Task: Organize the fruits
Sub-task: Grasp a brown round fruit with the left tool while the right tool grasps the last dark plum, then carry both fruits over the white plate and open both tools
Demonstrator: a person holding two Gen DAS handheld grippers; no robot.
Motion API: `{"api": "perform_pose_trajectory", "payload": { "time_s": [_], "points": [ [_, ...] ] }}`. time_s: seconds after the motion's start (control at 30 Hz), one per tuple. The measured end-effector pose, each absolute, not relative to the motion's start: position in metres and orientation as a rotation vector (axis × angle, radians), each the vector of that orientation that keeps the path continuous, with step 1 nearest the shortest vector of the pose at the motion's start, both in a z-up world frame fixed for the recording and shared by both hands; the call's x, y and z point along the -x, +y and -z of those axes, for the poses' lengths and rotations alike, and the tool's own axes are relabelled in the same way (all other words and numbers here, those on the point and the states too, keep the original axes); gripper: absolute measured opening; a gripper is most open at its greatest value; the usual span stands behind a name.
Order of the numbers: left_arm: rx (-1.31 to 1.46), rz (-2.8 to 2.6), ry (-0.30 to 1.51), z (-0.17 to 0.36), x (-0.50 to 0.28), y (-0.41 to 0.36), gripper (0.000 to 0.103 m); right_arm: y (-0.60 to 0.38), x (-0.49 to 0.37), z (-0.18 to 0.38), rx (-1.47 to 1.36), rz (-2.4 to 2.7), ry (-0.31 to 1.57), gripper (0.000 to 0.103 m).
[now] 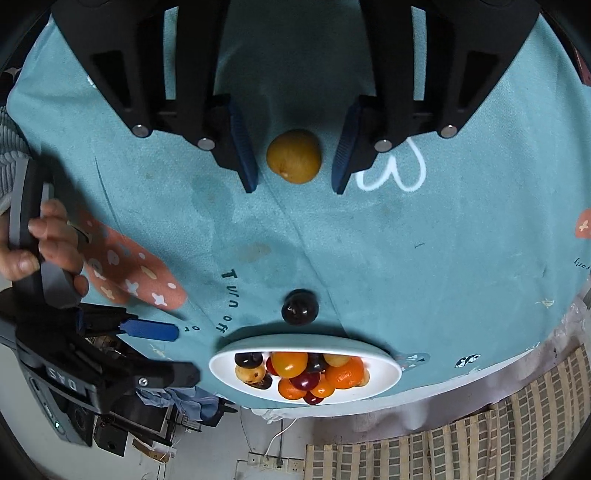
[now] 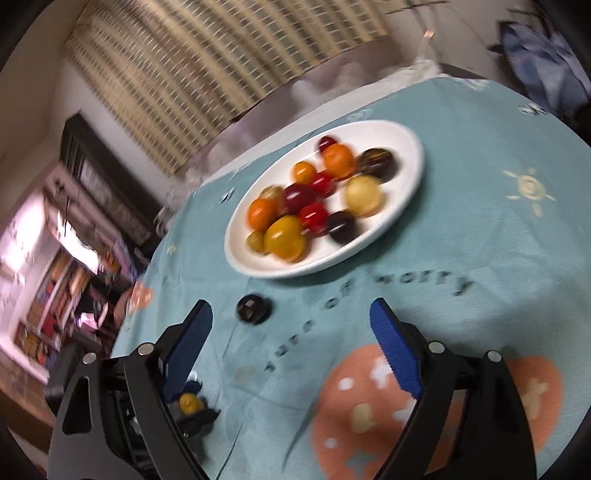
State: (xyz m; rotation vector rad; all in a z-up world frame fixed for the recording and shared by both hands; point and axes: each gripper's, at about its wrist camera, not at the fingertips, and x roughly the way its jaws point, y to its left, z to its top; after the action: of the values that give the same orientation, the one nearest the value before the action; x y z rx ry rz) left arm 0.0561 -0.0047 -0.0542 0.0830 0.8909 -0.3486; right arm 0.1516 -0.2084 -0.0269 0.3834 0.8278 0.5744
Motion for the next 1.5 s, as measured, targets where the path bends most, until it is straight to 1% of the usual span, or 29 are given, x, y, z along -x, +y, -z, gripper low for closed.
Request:
{"api": "perform_pose_trajectory", "payload": {
  "time_s": [0.07, 0.1, 0.2, 0.23, 0.43, 0.47, 0.5, 0.53, 0.57, 0.6, 0.8, 0.87, 0.9, 1.03, 1.33, 1.5],
  "points": [
    [-0.078, 0.351, 0.891, 0.054, -0.056, -0.004, 0.043, -0.188, -0.151, 0.025, -0.311, -0.589, 0.827, 0.086],
    [-0.077, 0.351, 0.890, 0.054, -0.056, -0.004, 0.043, -0.180, -0.152, 0.024, -0.276, -0.591, 0.828, 0.081],
    [-0.077, 0.351, 0.890, 0.054, -0.056, -0.004, 0.043, -0.150, -0.159, 0.024, -0.140, -0.559, 0.840, 0.075],
    [-0.077, 0.351, 0.890, 0.054, -0.056, -0.004, 0.043, -0.143, -0.163, 0.026, -0.106, -0.547, 0.849, 0.072],
    [-0.086, 0.351, 0.889, 0.054, -0.056, -0.004, 0.043, -0.109, -0.180, 0.043, 0.032, -0.512, 0.875, 0.061],
    [-0.088, 0.351, 0.888, 0.055, -0.056, -0.004, 0.043, -0.106, -0.183, 0.047, 0.033, -0.516, 0.883, 0.058],
    [-0.090, 0.351, 0.888, 0.055, -0.057, -0.004, 0.043, -0.104, -0.183, 0.052, 0.038, -0.518, 0.892, 0.046],
    [-0.091, 0.351, 0.887, 0.055, -0.057, -0.005, 0.043, -0.102, -0.183, 0.056, 0.050, -0.517, 0.898, 0.041],
    [-0.092, 0.351, 0.887, 0.055, -0.056, -0.005, 0.043, -0.101, -0.182, 0.056, 0.062, -0.517, 0.888, 0.039],
    [-0.092, 0.352, 0.887, 0.055, -0.057, -0.005, 0.043, -0.101, -0.179, 0.054, 0.061, -0.528, 0.882, 0.032],
    [-0.083, 0.359, 0.885, 0.055, -0.059, -0.004, 0.043, -0.133, -0.147, 0.027, 0.001, -0.561, 0.789, 0.032],
    [-0.085, 0.360, 0.880, 0.054, -0.057, -0.005, 0.037, -0.148, -0.133, 0.022, -0.025, -0.569, 0.768, 0.032],
    [-0.081, 0.377, 0.876, 0.054, -0.056, -0.006, 0.027, -0.158, -0.126, 0.024, -0.044, -0.566, 0.771, 0.032],
    [-0.099, 0.393, 0.853, 0.051, -0.052, -0.011, 0.027, -0.176, -0.116, 0.036, -0.081, -0.562, 0.828, 0.032],
    [-0.070, 0.335, 0.768, 0.035, -0.048, -0.004, 0.027, -0.182, -0.117, 0.026, -0.132, -0.568, 0.795, 0.032],
    [-0.094, 0.306, 0.740, 0.022, -0.060, -0.008, 0.027, -0.188, -0.117, 0.020, -0.156, -0.563, 0.773, 0.032]
  ]
}}
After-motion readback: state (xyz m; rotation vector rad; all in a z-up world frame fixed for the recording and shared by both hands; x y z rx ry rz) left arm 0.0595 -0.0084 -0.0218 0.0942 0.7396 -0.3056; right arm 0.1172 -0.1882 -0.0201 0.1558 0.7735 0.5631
